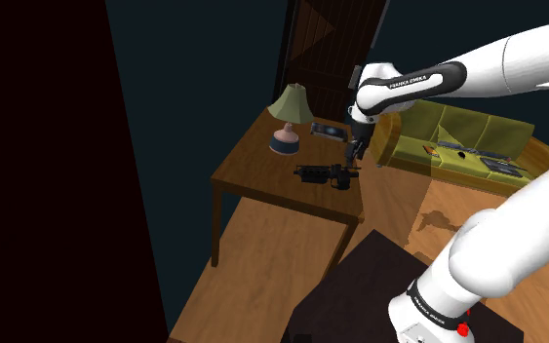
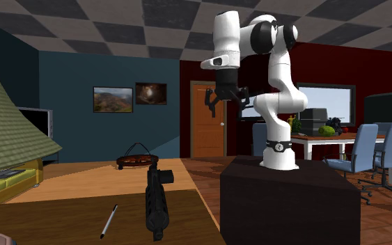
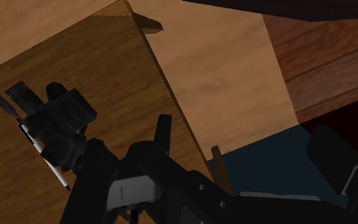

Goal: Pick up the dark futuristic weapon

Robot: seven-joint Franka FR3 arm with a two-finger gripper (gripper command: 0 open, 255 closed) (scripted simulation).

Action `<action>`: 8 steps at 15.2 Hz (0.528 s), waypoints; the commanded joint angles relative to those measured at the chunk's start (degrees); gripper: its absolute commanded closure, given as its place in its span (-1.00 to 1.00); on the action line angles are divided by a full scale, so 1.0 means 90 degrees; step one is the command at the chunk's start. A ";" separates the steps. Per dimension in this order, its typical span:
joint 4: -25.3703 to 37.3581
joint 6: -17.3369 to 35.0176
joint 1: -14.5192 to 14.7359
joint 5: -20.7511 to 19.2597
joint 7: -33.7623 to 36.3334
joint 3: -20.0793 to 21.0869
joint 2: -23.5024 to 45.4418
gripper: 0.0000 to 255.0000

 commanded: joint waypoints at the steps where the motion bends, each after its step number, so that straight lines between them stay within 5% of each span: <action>1: 0.0274 0.0245 -0.0024 0.0088 -0.0364 -0.0154 0.0539 -1.00; 8: 0.1493 0.0758 -0.0256 0.0659 -0.1538 -0.0364 0.2398 -1.00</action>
